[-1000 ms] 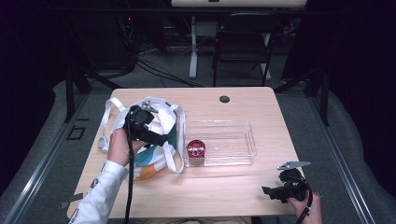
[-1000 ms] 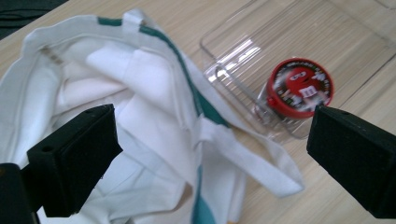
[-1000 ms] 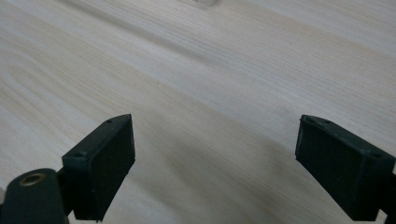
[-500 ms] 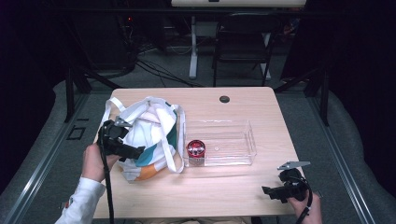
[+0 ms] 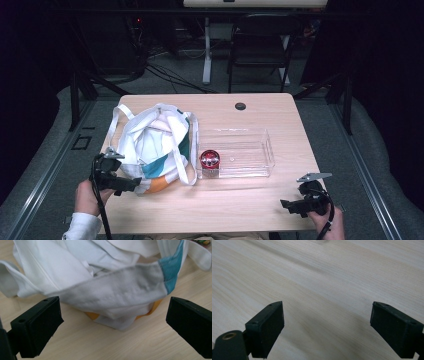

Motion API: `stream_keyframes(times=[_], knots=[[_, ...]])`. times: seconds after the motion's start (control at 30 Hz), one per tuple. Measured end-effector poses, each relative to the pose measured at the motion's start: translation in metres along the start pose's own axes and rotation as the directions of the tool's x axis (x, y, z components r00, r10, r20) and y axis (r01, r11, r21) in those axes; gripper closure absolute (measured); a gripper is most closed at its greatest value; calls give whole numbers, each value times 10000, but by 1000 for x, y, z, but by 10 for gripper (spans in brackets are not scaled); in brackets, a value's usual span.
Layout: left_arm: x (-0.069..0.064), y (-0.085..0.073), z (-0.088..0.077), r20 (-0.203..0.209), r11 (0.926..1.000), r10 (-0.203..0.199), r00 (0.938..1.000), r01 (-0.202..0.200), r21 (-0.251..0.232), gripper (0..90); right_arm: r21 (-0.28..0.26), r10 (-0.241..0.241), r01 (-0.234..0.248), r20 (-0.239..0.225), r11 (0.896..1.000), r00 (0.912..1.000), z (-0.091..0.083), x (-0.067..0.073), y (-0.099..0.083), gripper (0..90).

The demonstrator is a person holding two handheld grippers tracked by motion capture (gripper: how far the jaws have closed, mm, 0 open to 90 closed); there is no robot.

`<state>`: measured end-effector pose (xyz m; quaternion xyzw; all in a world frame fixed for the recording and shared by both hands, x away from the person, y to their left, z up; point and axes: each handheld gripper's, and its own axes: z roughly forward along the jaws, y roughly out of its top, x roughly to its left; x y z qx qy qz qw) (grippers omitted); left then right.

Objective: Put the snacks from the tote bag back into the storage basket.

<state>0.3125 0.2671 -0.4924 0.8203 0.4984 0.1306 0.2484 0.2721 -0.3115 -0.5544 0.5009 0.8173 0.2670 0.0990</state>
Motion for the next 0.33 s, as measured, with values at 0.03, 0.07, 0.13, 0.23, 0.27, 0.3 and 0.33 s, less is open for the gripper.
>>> stream_keyframes(times=[0.03, 0.07, 0.13, 0.23, 0.27, 0.3, 0.33], knots=[[1, -3, 2, 40, 10000, -40, 10000, 40, 83, 2, 1, -8, 8, -2, 10000, 10000, 0, 0, 0, 113], [1, -5, 5, 75, 9999, -118, 9999, 118, 51, 2, -29, 13, -13, 21, 10000, 10000, 0, 0, 0, 113], [2, -9, 9, 320, 9998, -216, 9993, 218, -38, 2, -45, -12, 13, 25, 10000, 10000, 0, 1, 0, 113], [2, -11, 13, 315, 9998, -161, 9994, 165, -129, 2, -37, -50, 50, -5, 10000, 10000, -1, 0, 0, 113], [2, -12, 14, 349, 9995, -165, 9993, 174, -279, 0, -63, -21, 21, -1, 10000, 10000, 0, 0, 0, 113], [3, -12, 13, 324, 9987, -48, 9995, 64, -506, 0, -51, -31, 31, 5, 10000, 10000, 0, 0, 0, 113], [3, -12, 12, 352, 9968, -34, 9994, 61, -794, 0, -52, -43, 43, 6, 10000, 10000, 0, 0, 0, 113]])
